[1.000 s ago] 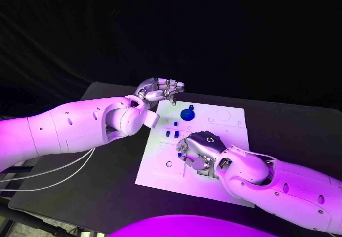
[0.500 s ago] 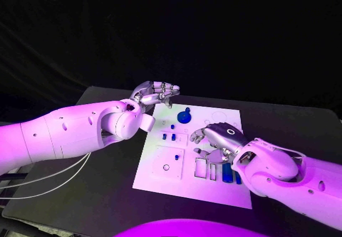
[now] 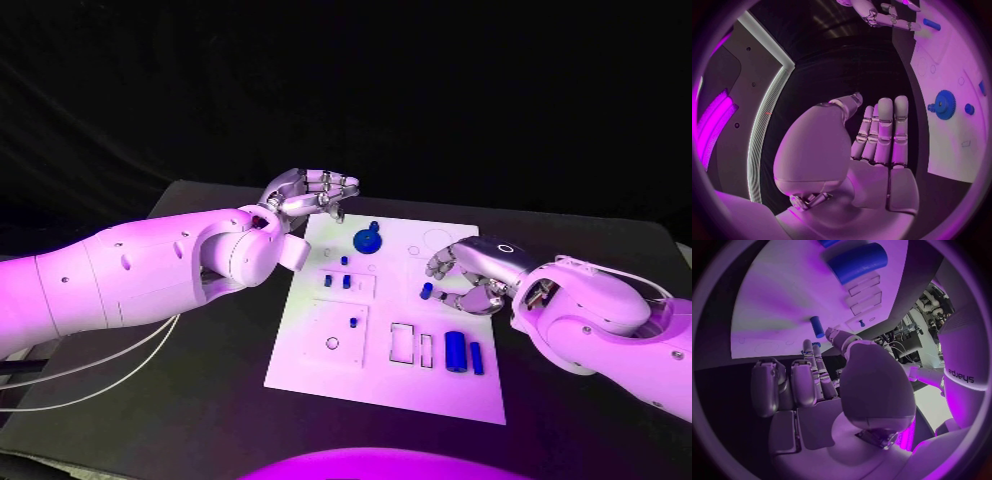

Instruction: Assemble the parts on the task board

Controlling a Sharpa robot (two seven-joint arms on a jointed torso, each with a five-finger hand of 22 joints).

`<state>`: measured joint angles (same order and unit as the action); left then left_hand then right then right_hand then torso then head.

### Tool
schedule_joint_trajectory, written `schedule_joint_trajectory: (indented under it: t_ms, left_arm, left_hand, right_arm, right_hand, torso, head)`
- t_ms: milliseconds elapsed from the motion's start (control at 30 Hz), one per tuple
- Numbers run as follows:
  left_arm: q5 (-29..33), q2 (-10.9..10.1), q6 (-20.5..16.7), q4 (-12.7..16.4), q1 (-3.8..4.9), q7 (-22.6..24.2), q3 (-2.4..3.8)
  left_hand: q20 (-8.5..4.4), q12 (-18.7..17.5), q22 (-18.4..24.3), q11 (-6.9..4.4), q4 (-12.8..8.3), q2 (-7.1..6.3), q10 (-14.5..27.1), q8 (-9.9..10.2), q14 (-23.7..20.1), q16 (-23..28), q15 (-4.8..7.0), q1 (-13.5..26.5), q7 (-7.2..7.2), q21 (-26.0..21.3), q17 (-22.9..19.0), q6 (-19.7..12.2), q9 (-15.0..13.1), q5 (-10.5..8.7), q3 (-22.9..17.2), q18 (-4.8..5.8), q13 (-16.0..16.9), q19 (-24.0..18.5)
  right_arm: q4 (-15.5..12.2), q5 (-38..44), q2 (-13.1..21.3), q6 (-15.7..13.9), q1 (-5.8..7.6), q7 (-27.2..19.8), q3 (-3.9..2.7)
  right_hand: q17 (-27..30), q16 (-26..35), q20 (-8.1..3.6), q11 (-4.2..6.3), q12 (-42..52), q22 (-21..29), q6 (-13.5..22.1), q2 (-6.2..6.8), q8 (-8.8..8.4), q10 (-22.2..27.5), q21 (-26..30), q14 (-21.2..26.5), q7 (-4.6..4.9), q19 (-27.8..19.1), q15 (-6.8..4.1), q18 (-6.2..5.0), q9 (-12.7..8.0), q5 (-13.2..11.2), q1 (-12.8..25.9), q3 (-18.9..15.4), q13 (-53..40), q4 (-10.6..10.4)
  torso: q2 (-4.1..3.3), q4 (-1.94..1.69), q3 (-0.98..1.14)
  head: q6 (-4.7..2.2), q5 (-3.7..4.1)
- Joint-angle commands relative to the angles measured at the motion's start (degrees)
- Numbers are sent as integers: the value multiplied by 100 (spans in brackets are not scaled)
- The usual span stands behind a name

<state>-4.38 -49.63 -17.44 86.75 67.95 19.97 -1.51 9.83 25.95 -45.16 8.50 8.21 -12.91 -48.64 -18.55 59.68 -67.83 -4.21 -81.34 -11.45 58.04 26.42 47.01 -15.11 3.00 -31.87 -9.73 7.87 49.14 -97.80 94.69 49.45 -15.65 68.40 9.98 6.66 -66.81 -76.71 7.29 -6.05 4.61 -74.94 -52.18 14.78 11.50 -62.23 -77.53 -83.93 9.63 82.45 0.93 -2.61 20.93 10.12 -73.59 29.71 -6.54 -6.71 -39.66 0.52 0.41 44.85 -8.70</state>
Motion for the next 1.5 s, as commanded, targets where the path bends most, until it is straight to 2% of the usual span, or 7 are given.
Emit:
schedule_joint_trajectory:
  t_ms: [33,333,500,833,967,1100,1500]
  left_arm:
    - [-21,13,63,6,6,33,1]
    - [-21,4,60,6,6,30,0]
    - [-21,2,65,11,6,25,-1]
    - [-22,-4,70,16,6,16,-1]
    - [-22,-5,70,19,7,11,-1]
    - [-22,-5,72,20,7,7,-1]
    - [-22,-8,66,19,7,6,-1]
  left_hand:
    - [-6,36,5,4,-6,-27,36,-14,-34,21,-9,-27,-42,-27,-10,-5,6,33,-22,-82,-10,17]
    - [-5,41,7,4,-6,-26,39,-18,-37,21,-10,-27,-41,-31,-13,-3,6,33,-23,-82,-10,16]
    - [-5,41,7,4,-6,-26,39,-18,-37,21,-10,-27,-41,-31,-13,-3,6,33,-23,-82,-10,16]
    - [-5,41,7,4,-6,-26,39,-18,-37,21,-10,-27,-41,-31,-13,-3,6,33,-23,-82,-10,16]
    - [-3,48,9,4,-5,-23,44,-24,-39,20,-11,-25,-41,-36,-19,0,5,33,-24,-82,-11,16]
    - [-3,48,9,4,-5,-23,44,-24,-39,20,-11,-25,-41,-36,-19,0,5,33,-24,-82,-11,16]
    - [-3,48,9,4,-5,-23,44,-24,-39,20,-11,-25,-41,-36,-19,0,5,33,-24,-82,-11,16]
  right_arm:
    - [44,100,-50,365,6,-85,8]
    - [193,147,-211,463,-18,-86,45]
    - [247,156,-285,440,-39,-66,54]
    - [403,245,-399,432,-64,-4,65]
    - [441,256,-435,341,-80,43,68]
    - [452,265,-455,182,-90,94,69]
    - [372,403,-438,-270,-112,218,70]
  right_hand:
    - [-13,-3,4,-2,36,-742,-2,-22,-9,38,-10,-153,-26,-12,42,-58,3,38,-73,-41,1,9]
    - [-5,-18,-16,26,193,-804,-115,-137,44,-67,-101,-153,-50,56,17,-33,25,39,-164,-41,-36,-7]
    - [-46,-55,-31,46,282,-859,-159,-204,59,-172,-184,-166,-58,114,0,-11,30,1,-205,7,-56,-22]
    - [-115,-134,-102,154,495,-1013,-420,-375,177,-520,-420,-196,-142,266,-85,47,85,-85,-314,146,-132,-17]
    - [-112,-147,-138,199,565,-1052,-510,-559,225,-626,-475,-200,-190,301,-123,61,113,-328,-242,173,-180,-134]
    - [-104,-152,-168,239,618,-1073,-592,-657,283,-699,-503,-201,-232,318,-156,68,149,-469,-287,232,-222,-135]
    - [-106,-162,-198,272,653,-1099,-666,-659,352,-736,-539,-204,-266,341,-186,78,197,-470,-355,271,-263,-73]
  torso:
    - [7,-17,-6]
    - [-10,6,-9]
    - [-5,0,-8]
    - [-5,5,0]
    - [-5,7,-2]
    - [-2,4,-4]
    - [3,2,-7]
  head:
    - [-6,7]
    - [3,-24]
    - [13,-22]
    - [38,-29]
    - [41,-30]
    - [46,-24]
    - [56,0]
